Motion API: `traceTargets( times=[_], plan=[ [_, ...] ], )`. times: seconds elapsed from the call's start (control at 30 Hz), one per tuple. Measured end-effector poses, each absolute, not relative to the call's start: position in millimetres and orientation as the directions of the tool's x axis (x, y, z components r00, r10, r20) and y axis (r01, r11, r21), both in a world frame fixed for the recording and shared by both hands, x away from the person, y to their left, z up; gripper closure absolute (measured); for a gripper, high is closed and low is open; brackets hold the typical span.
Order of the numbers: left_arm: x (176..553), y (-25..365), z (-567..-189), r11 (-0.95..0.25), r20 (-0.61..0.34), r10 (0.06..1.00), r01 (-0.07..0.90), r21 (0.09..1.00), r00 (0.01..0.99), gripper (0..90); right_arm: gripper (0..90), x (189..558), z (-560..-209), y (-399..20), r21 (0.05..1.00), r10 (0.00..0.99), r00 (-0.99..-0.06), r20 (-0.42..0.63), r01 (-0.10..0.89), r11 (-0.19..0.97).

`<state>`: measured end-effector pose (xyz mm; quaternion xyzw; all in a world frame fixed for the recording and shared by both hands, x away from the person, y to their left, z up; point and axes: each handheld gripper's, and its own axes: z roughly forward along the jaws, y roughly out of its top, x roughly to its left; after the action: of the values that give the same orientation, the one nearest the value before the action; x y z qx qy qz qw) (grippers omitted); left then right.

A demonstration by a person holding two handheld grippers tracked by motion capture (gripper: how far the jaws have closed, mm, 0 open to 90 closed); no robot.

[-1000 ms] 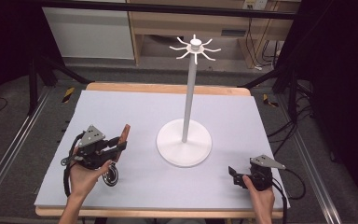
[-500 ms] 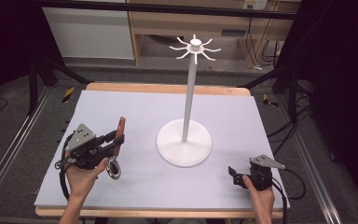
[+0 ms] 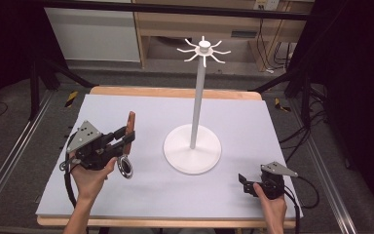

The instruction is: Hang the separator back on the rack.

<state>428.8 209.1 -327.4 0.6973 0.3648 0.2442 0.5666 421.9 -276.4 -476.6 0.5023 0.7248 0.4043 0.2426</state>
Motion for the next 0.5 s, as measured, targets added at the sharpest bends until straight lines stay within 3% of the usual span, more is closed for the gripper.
traceTargets(
  times=[0.5],
  plan=[
    [433.9,207.5,-294.7,-0.08,-0.065,0.784,0.203,0.976,0.617,67.2,5.7,421.2,-476.4,-277.1,0.831,0.923,-0.379,0.062,0.531,0.162]
  ],
)
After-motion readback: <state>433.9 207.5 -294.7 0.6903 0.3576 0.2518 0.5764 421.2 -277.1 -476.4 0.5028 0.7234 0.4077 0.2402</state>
